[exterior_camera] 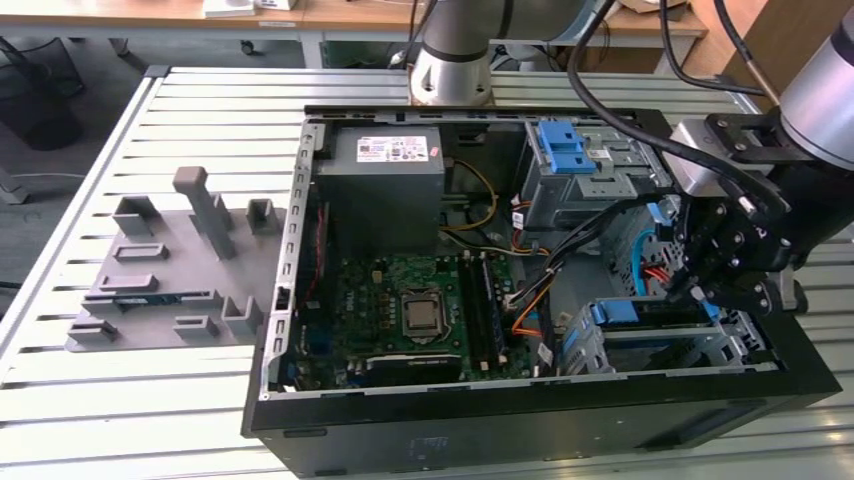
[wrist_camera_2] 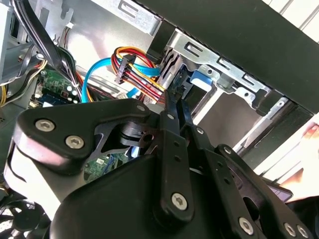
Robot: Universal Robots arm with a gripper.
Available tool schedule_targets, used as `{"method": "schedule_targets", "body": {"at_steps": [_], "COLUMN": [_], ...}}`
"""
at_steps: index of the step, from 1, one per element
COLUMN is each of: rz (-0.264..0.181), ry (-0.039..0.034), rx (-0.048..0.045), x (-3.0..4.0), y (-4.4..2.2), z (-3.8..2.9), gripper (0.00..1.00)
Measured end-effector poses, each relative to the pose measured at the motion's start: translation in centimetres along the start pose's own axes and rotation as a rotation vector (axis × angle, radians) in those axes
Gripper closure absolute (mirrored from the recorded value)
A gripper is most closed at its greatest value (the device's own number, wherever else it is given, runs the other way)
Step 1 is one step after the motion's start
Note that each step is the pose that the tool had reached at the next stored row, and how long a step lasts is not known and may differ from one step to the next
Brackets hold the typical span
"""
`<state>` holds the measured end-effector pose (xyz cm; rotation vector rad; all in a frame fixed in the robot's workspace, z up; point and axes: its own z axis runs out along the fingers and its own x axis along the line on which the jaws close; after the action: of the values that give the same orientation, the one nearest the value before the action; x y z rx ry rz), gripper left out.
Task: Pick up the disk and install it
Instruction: 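Insert the first disk wire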
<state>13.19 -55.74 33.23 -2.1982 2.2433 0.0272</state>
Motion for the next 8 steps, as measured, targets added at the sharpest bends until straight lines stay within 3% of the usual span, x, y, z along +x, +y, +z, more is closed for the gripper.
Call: {"method": "schedule_targets", "body": {"at_steps": [8], "rz": [0.0], "ry": [-0.0014], "rx": [-0.0004], "x": [0.0], "y": [0.01], "z": [-0.14], "gripper": [0.84]}}
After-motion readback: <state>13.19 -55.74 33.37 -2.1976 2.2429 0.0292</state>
